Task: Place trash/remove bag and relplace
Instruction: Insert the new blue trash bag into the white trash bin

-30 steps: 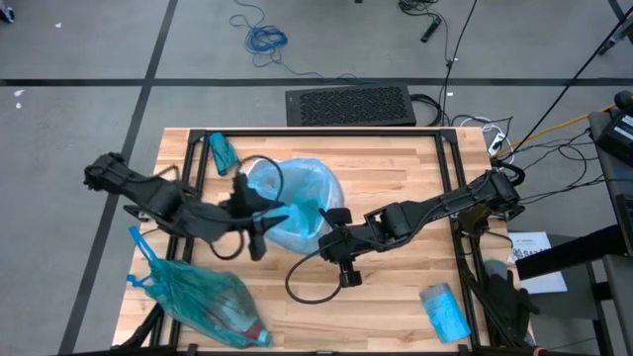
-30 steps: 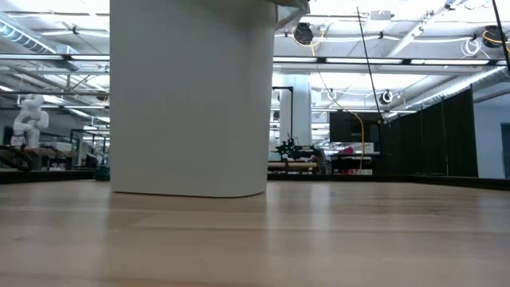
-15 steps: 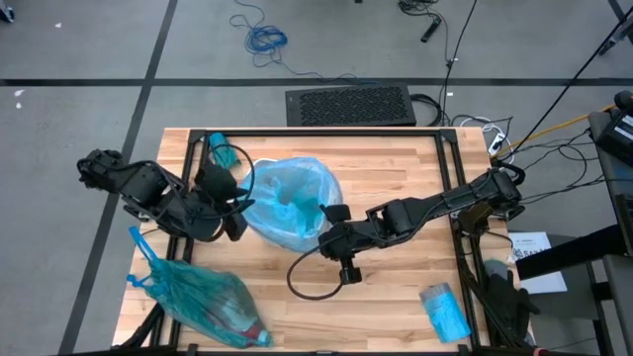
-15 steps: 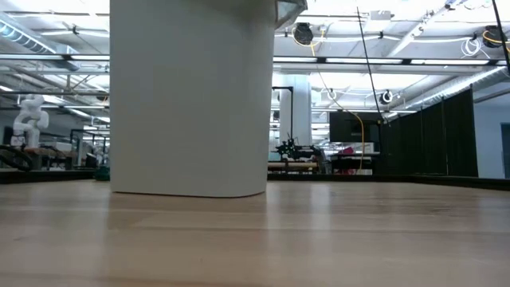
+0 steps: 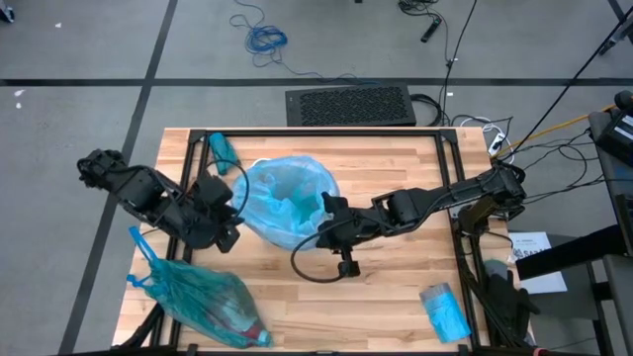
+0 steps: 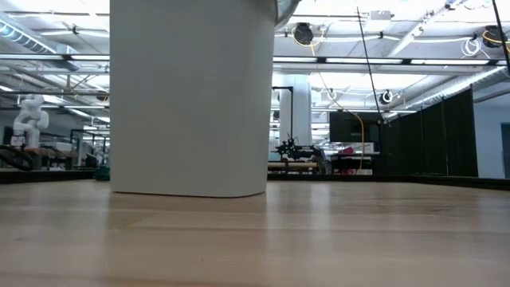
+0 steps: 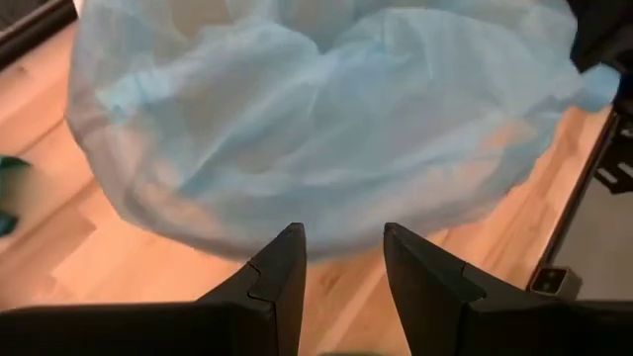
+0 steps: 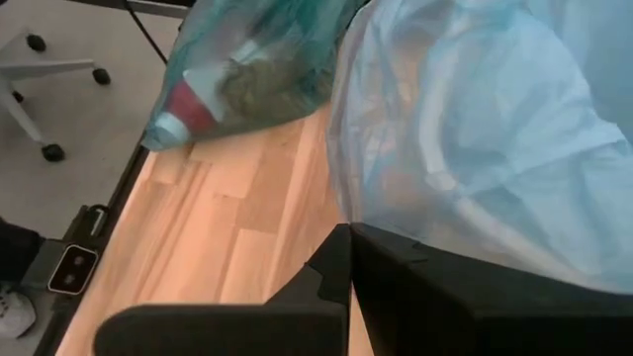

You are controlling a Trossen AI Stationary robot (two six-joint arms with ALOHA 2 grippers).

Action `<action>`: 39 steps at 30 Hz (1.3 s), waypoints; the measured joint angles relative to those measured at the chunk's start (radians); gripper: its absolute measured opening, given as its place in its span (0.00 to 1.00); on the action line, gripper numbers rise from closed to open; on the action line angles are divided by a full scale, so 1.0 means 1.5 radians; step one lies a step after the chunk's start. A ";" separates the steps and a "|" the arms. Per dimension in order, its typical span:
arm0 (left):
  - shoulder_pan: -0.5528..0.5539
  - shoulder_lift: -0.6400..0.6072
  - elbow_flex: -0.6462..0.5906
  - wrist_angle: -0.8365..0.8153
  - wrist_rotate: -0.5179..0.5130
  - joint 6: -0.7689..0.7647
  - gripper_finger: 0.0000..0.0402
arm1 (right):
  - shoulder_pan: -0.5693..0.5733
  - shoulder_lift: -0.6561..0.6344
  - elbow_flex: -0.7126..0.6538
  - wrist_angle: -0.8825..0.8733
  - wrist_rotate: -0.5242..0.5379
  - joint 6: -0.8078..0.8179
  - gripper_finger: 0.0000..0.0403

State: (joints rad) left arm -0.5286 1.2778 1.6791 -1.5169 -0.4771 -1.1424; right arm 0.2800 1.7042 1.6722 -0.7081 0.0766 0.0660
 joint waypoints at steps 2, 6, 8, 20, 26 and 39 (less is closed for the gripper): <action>-0.012 0.000 0.000 -0.017 0.003 -0.017 0.33 | -0.002 0.000 0.000 0.001 0.000 0.000 0.00; -0.025 0.006 -0.004 -0.035 -0.003 -0.036 0.33 | -0.004 0.000 0.000 0.001 0.000 0.000 0.00; -0.025 0.007 -0.017 -0.035 -0.020 -0.038 0.33 | -0.004 0.000 0.000 0.001 0.000 0.000 0.00; -0.034 0.010 -0.163 0.000 -0.051 -0.108 0.33 | -0.006 0.000 0.000 0.001 0.000 0.005 0.00; -0.055 0.010 -0.155 0.054 -0.091 -0.106 0.33 | -0.008 -0.003 0.000 -0.005 0.000 0.018 0.00; -0.073 0.009 -0.135 0.050 -0.108 -0.107 0.33 | 0.002 -0.018 0.000 -0.018 -0.083 0.008 0.21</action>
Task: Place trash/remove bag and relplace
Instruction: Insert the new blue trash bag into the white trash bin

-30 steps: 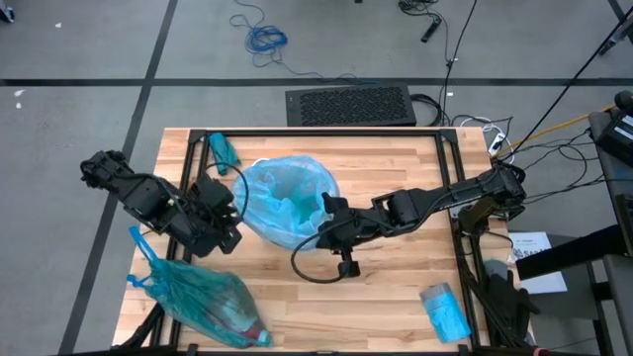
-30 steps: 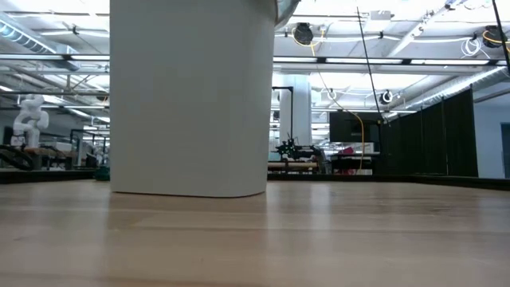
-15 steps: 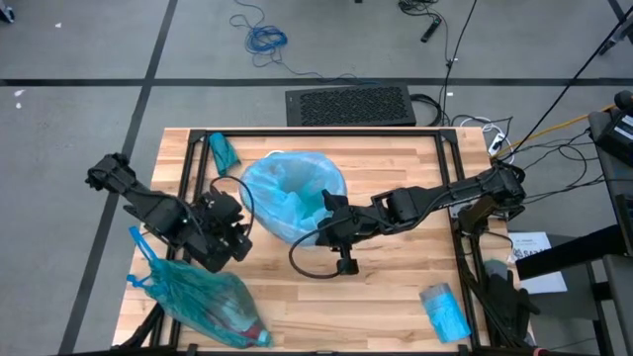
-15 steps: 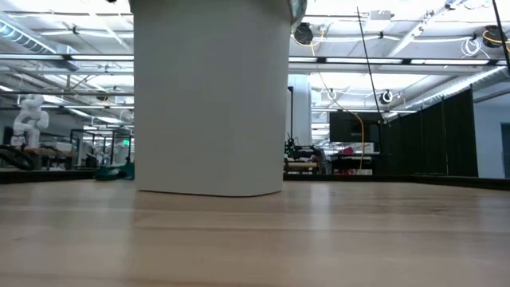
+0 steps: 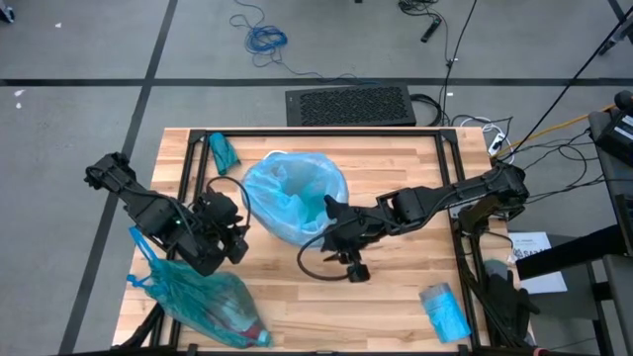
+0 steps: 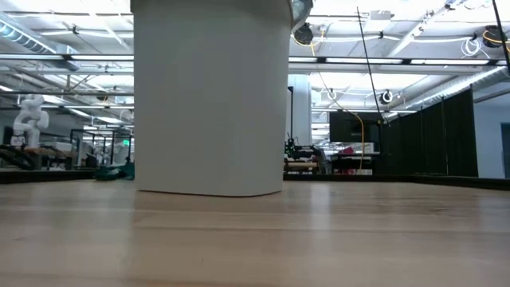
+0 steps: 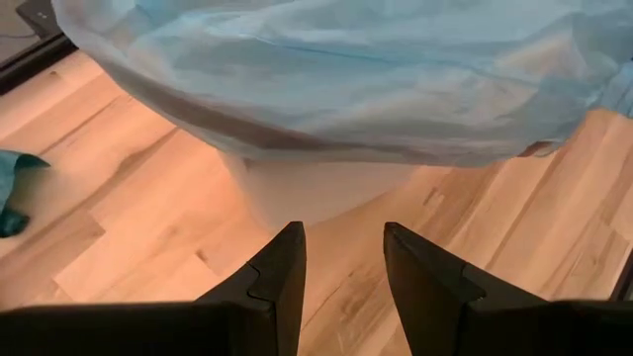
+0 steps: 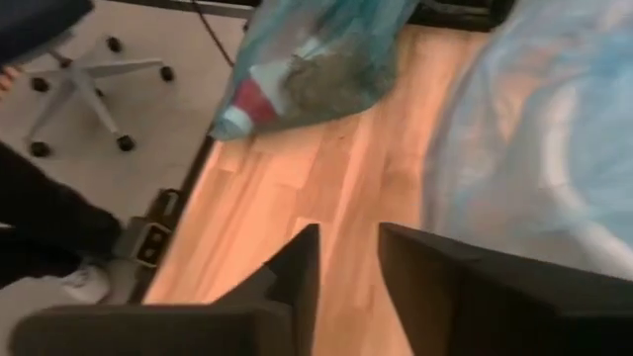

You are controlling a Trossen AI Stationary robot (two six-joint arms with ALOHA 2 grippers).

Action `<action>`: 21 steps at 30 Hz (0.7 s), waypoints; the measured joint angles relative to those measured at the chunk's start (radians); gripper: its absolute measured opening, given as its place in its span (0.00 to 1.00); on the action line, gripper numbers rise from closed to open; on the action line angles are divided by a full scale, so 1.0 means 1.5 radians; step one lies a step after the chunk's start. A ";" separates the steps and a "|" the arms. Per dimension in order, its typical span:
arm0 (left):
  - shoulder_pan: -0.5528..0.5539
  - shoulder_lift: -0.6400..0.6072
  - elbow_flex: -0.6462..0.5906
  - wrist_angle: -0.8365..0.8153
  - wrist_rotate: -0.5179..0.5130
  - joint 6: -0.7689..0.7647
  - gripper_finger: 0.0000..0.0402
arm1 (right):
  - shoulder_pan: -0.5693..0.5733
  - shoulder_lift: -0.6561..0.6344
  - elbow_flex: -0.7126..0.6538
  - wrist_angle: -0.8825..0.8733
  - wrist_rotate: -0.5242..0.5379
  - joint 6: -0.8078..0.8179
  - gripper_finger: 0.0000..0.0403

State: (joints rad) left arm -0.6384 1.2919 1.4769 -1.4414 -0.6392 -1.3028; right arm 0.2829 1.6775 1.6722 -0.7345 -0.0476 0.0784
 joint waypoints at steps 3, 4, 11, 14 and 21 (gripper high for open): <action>0.000 0.000 0.000 -0.001 0.000 0.000 0.33 | 0.000 0.000 0.000 0.000 -0.030 0.009 0.31; 0.000 0.000 0.000 -0.002 -0.001 0.001 0.33 | 0.000 0.000 0.000 -0.001 -0.039 0.011 0.34; -0.015 0.000 0.026 0.001 -0.047 0.008 0.33 | 0.008 -0.048 0.000 0.045 -0.005 0.058 0.44; -0.022 0.000 0.044 0.000 -0.085 0.038 0.33 | 0.006 -0.072 0.001 0.057 0.055 0.036 0.39; 0.016 0.003 0.046 -0.039 -0.117 0.077 0.33 | -0.041 -0.072 0.000 0.070 0.085 -0.007 0.29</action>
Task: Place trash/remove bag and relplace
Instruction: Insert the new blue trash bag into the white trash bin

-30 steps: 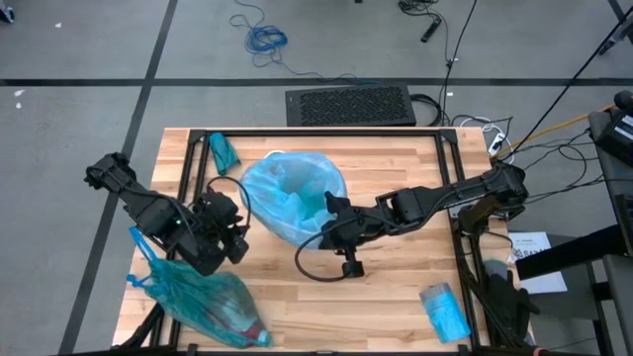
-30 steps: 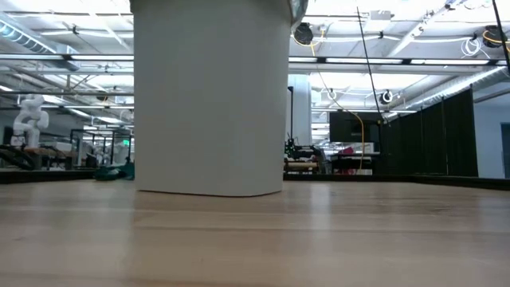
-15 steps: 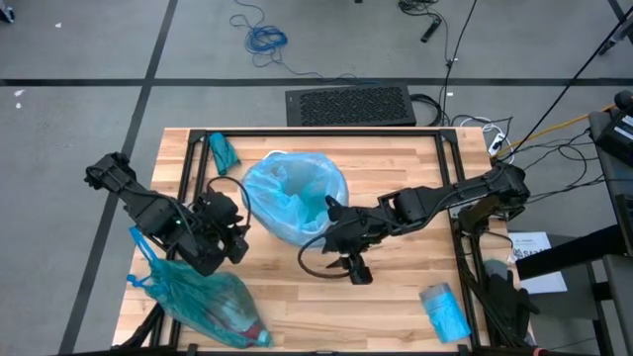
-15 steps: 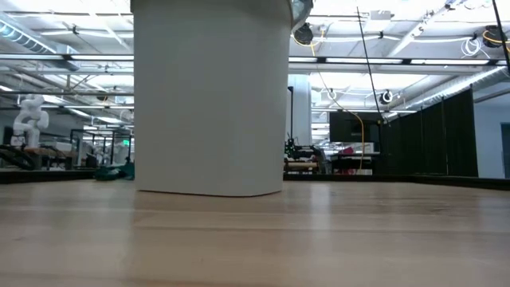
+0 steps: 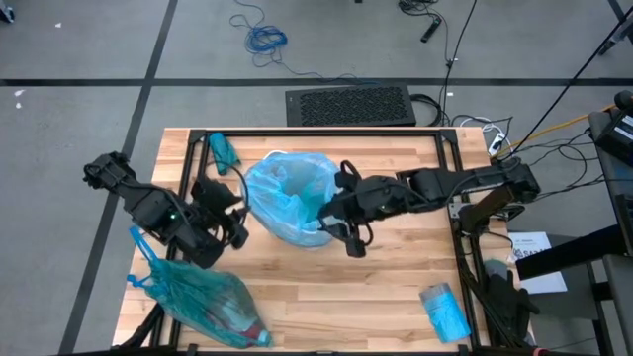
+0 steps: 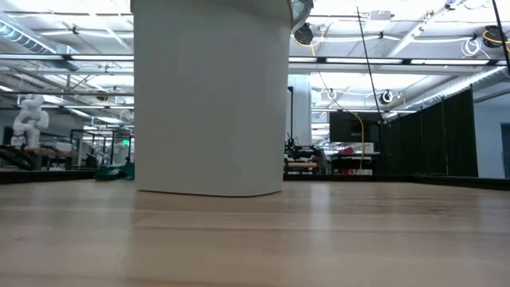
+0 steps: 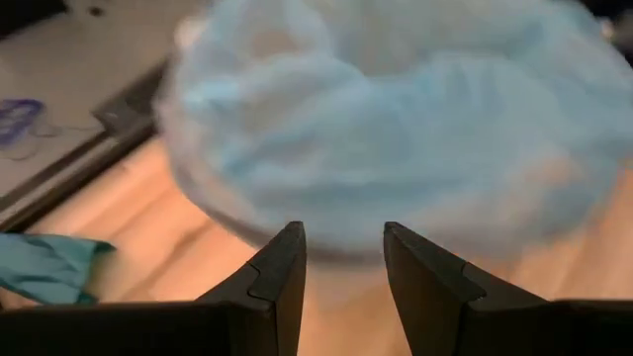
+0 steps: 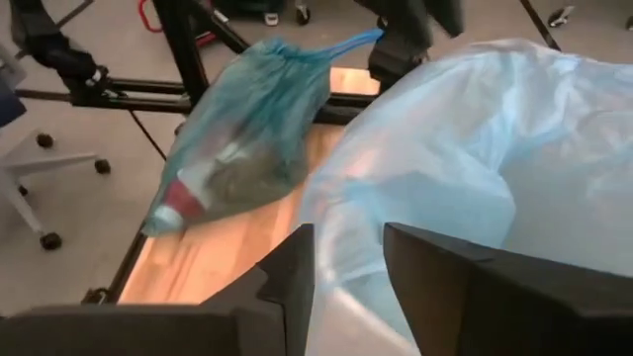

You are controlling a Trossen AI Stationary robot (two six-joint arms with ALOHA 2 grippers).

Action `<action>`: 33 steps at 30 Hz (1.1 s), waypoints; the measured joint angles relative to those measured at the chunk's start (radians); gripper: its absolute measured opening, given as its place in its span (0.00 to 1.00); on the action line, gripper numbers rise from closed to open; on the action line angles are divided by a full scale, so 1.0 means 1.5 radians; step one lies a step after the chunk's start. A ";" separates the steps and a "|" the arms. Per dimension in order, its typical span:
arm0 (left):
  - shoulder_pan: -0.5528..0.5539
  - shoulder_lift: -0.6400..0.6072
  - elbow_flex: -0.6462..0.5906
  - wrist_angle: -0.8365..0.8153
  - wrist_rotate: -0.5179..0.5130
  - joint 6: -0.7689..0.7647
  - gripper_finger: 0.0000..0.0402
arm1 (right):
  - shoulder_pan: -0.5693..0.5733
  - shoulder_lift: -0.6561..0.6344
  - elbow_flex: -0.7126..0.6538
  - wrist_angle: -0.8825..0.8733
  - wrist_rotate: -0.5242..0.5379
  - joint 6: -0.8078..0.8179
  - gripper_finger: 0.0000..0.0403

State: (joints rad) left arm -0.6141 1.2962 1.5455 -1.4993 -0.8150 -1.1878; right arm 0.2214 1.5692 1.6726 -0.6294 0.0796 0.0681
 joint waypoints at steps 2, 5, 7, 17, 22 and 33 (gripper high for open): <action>0.010 -0.006 0.000 -0.006 -0.033 -0.020 0.33 | -0.013 0.002 0.000 0.008 -0.006 -0.001 0.28; 0.019 -0.014 0.000 -0.005 -0.051 -0.023 0.33 | -0.029 0.003 0.000 0.028 -0.028 -0.003 0.27; 0.028 -0.013 0.000 -0.007 -0.040 -0.015 0.33 | -0.041 0.003 0.000 0.029 -0.044 -0.003 0.27; 0.043 -0.009 -0.046 0.004 0.017 -0.043 0.33 | -0.091 0.051 -0.001 0.038 -0.108 -0.001 0.26; 0.043 -0.010 -0.078 0.023 0.016 -0.058 0.33 | -0.099 0.054 -0.001 0.045 -0.110 -0.003 0.26; 0.041 -0.010 -0.091 0.100 0.028 -0.021 0.33 | -0.121 0.057 0.000 0.027 -0.109 -0.001 0.26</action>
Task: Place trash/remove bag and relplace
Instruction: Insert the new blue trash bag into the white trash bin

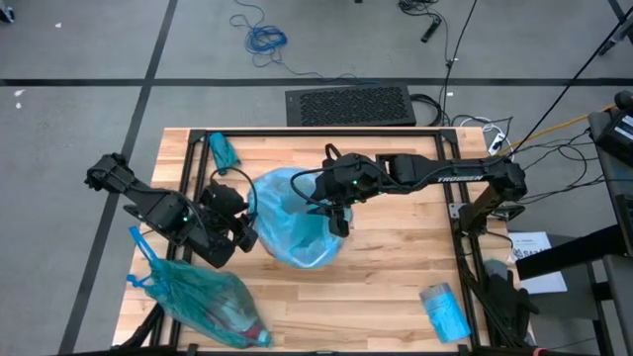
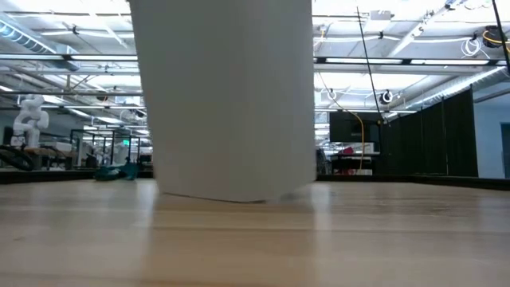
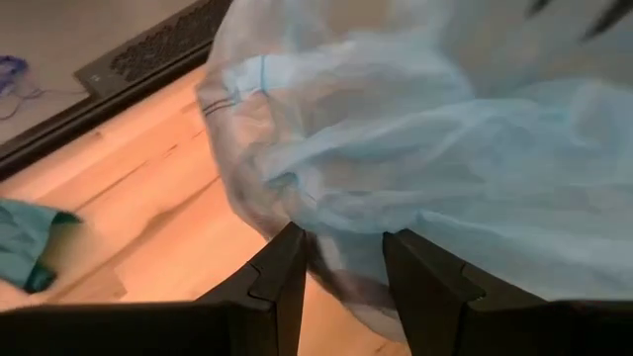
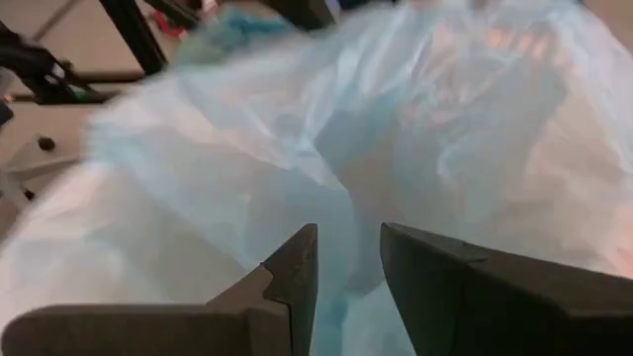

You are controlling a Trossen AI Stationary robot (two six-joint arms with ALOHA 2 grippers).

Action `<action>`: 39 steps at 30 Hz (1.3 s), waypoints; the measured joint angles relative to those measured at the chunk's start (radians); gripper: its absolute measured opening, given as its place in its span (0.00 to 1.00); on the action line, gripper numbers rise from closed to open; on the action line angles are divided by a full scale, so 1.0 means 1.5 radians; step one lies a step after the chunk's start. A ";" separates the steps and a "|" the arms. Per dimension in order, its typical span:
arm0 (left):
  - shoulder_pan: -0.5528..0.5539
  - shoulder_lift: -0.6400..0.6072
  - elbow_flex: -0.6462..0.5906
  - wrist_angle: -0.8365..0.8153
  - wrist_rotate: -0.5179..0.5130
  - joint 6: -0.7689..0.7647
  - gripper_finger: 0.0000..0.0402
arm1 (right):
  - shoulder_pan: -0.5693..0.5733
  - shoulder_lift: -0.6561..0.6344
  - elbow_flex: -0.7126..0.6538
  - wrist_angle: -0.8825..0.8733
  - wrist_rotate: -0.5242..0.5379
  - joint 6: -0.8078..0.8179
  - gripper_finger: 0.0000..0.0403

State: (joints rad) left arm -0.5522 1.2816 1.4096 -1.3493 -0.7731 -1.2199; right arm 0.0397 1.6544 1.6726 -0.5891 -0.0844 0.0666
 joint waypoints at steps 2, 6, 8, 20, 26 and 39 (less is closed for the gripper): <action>0.000 0.000 0.012 0.008 -0.006 0.018 0.33 | -0.007 0.002 0.000 -0.016 0.000 0.001 0.26; 0.000 -0.001 0.022 0.037 -0.016 0.066 0.33 | -0.018 0.001 0.000 -0.028 0.000 0.003 0.26; 0.000 -0.001 0.026 0.045 -0.020 0.074 0.33 | -0.019 0.001 0.000 -0.036 0.001 0.006 0.26; -0.014 -0.001 0.027 0.057 -0.009 0.085 0.33 | -0.021 0.019 0.000 -0.067 0.003 0.023 0.26; -0.044 -0.001 0.027 0.067 0.022 0.062 0.33 | -0.025 0.019 0.000 -0.065 0.003 0.023 0.26; -0.083 0.009 0.029 0.039 0.012 -0.004 0.30 | -0.030 0.019 0.000 -0.063 -0.011 0.028 0.26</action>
State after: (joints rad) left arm -0.6762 1.2957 1.4528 -1.2915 -0.7555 -1.2259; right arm -0.0059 1.6833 1.6730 -0.6830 -0.1002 0.1090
